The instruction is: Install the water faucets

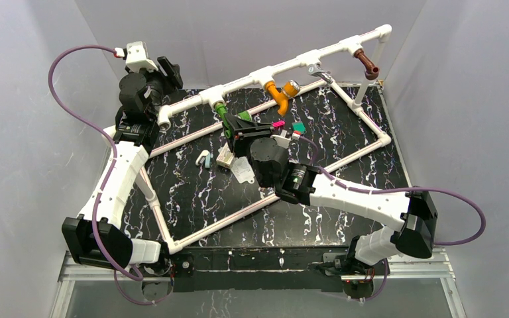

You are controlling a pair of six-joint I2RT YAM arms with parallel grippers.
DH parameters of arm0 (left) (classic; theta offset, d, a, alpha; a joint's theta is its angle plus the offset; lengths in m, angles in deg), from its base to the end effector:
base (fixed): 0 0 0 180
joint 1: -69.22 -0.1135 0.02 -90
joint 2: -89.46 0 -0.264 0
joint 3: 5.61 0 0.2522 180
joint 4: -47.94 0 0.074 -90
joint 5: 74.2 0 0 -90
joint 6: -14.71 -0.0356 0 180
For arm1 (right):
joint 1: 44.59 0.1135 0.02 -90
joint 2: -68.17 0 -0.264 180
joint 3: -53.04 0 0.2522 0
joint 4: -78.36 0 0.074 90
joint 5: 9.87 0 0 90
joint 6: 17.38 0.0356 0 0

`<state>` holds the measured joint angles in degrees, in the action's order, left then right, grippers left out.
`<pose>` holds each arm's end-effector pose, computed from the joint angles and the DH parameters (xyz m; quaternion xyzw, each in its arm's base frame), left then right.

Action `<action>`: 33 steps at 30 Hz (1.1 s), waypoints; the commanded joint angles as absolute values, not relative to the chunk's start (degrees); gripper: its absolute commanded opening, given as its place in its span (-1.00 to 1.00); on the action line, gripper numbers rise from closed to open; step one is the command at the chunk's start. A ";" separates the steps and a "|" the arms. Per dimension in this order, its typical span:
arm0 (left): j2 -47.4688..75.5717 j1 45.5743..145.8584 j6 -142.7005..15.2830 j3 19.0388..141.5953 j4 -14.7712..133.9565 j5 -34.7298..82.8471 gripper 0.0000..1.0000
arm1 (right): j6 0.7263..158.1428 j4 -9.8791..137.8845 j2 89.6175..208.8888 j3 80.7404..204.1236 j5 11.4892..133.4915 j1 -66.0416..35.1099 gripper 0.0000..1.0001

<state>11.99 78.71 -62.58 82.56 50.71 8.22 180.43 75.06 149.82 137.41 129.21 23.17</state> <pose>0.3152 -0.0479 0.4331 -0.0682 0.6534 -0.1023 0.7469 0.1501 0.2961 0.3857 0.4959 0.5073 0.6281 0.3197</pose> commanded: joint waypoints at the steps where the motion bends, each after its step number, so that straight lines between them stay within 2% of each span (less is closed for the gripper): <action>1: 4.81 78.95 -62.28 73.96 67.15 8.33 0.16 | 185.59 76.53 153.32 137.42 126.89 20.75 -0.97; 10: 4.83 79.30 -62.77 73.75 67.06 7.56 0.16 | 183.17 79.78 154.96 138.10 126.39 20.78 -0.94; 14: 4.65 79.30 -62.81 73.80 66.98 7.62 0.16 | 181.43 81.19 154.42 137.47 126.63 20.79 -0.72; 21: 4.56 79.28 -62.81 73.77 66.98 7.55 0.16 | 179.29 82.18 153.58 136.92 127.11 20.79 -0.16; 26: 4.64 79.31 -62.81 73.63 66.98 7.61 0.16 | 178.37 83.11 152.83 136.02 126.94 20.88 0.08; 33: 4.58 79.30 -62.85 73.68 66.97 7.54 0.16 | 177.03 84.92 152.04 134.74 126.68 20.89 0.23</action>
<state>12.05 79.46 -62.67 82.17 49.86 8.09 178.44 82.18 152.77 136.12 125.89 21.54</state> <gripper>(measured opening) 0.580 0.593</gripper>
